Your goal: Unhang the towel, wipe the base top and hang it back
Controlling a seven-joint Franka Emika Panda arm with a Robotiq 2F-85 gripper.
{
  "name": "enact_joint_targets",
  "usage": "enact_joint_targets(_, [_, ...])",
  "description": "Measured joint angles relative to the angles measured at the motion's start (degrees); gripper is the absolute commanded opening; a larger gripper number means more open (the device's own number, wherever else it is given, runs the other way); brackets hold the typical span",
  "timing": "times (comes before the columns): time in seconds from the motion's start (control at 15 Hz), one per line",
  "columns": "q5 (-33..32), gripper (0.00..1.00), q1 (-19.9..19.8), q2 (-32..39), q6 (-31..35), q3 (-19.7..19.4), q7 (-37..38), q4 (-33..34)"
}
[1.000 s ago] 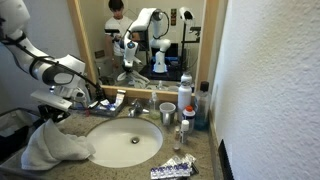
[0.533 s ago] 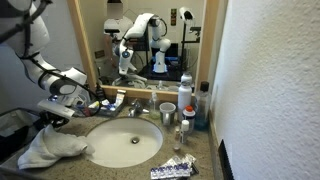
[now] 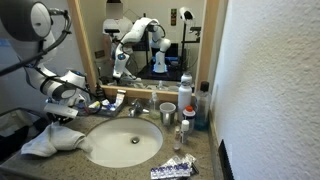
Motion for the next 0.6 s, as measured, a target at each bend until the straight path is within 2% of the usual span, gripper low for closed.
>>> enact_joint_targets(0.4, [-7.00,0.04,-1.11,0.57,13.27,-0.49,4.54,0.21])
enact_joint_targets(0.6, [-10.10,0.04,-2.29,0.42,15.67,-0.71,9.06,-0.53])
